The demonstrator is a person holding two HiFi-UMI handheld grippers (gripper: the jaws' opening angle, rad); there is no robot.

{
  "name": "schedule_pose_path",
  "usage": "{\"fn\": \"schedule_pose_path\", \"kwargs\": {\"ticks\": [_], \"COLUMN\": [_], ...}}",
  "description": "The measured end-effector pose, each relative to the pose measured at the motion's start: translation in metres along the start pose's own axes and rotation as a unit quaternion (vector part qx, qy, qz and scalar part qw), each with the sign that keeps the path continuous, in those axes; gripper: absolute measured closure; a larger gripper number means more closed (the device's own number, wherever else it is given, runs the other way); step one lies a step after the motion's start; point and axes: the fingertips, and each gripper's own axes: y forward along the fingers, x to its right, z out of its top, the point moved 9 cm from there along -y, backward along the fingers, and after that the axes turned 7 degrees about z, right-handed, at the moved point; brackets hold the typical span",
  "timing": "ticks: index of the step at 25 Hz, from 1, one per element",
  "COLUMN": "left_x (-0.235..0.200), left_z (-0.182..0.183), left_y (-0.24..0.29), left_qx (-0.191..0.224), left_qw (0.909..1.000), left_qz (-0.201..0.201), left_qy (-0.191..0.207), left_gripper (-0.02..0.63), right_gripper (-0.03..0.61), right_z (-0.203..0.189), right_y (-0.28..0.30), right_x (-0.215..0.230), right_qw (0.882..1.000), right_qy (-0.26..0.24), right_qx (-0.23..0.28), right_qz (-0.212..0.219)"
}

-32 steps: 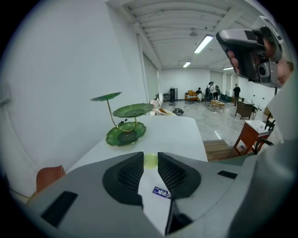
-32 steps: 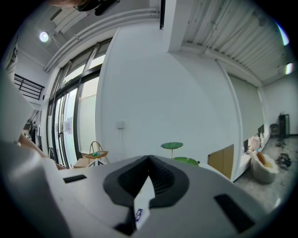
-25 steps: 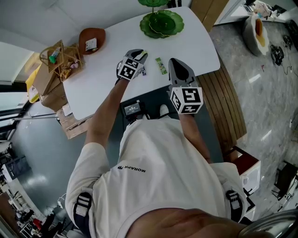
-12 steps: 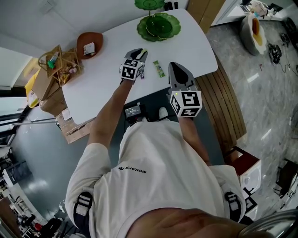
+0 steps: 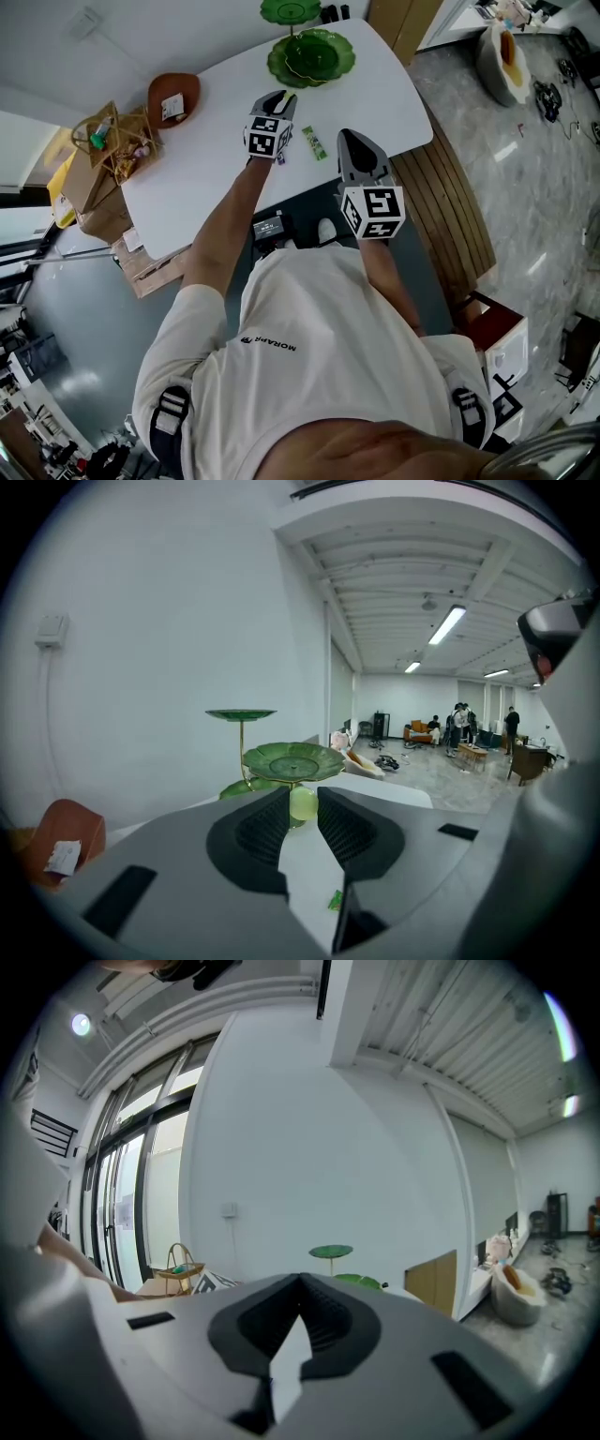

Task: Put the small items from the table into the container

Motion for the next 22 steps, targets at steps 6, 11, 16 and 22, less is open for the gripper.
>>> {"fn": "schedule_pose_path", "kwargs": {"ticks": [6, 11, 16, 22], "left_x": [-0.001, 0.000, 0.001, 0.000], "left_z": [0.013, 0.020, 0.023, 0.023], "left_y": [0.019, 0.038, 0.052, 0.063], "left_qx": [0.011, -0.003, -0.007, -0.013], "left_qw": [0.9999, 0.9996, 0.9992, 0.9991], "left_qz": [0.006, 0.007, 0.008, 0.016], "left_qy": [0.009, 0.025, 0.039, 0.037], "left_gripper": [0.517, 0.517, 0.517, 0.517], "right_gripper": [0.571, 0.571, 0.571, 0.571], "right_z": [-0.001, 0.000, -0.002, 0.001], "right_y": [0.001, 0.001, 0.005, 0.008], "right_x": [0.004, 0.010, 0.012, 0.015], "right_qw": [1.000, 1.000, 1.000, 1.000], "right_qy": [-0.001, 0.003, 0.000, -0.004], "right_qx": [-0.002, -0.003, -0.008, -0.008], "right_qz": [-0.002, -0.003, 0.000, 0.001]}}
